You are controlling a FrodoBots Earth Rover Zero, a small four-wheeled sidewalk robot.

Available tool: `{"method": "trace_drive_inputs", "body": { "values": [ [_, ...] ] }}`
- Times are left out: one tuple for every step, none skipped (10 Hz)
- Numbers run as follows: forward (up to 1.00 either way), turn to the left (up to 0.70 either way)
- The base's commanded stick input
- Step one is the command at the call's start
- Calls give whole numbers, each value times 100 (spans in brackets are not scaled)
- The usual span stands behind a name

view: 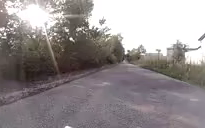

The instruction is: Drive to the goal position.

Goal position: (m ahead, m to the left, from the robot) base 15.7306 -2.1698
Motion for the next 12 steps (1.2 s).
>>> {"method": "trace_drive_inputs", "body": {
  "values": [
    [70, 0],
    [70, 0],
    [70, 0],
    [70, 0],
    [70, 0],
    [70, 0],
    [70, 0],
    [70, 0],
    [70, 0],
    [70, 0],
    [70, 0],
    [70, 0]
  ]
}}
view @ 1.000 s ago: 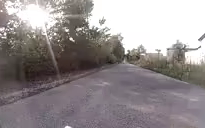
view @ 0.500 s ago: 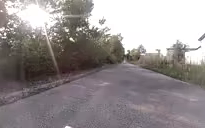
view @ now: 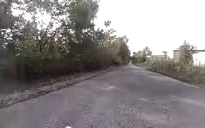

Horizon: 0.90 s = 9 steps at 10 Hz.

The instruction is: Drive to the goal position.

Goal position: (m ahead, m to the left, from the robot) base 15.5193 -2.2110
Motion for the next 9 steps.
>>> {"method": "trace_drive_inputs", "body": {
  "values": [
    [70, 0],
    [70, 0],
    [70, 0],
    [70, 0],
    [70, 0],
    [70, 0],
    [70, 0],
    [70, 0],
    [70, -35]
  ]
}}
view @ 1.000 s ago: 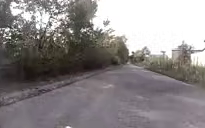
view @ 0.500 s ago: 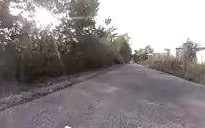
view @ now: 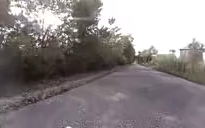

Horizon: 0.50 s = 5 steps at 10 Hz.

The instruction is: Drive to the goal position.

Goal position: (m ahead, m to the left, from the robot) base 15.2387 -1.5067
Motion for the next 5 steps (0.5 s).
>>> {"method": "trace_drive_inputs", "body": {
  "values": [
    [70, -35],
    [70, -35],
    [70, -35],
    [70, -35],
    [70, -35]
  ]
}}
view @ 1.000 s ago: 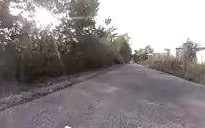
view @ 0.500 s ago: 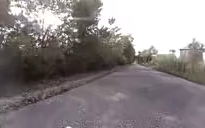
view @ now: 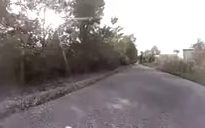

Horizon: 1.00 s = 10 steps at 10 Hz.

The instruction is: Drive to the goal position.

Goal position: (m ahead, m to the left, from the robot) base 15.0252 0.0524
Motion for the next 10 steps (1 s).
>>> {"method": "trace_drive_inputs", "body": {
  "values": [
    [70, -35],
    [70, -35],
    [70, -35],
    [70, -35],
    [70, -35],
    [70, -35],
    [70, -35],
    [70, -35],
    [70, -35],
    [70, -35]
  ]
}}
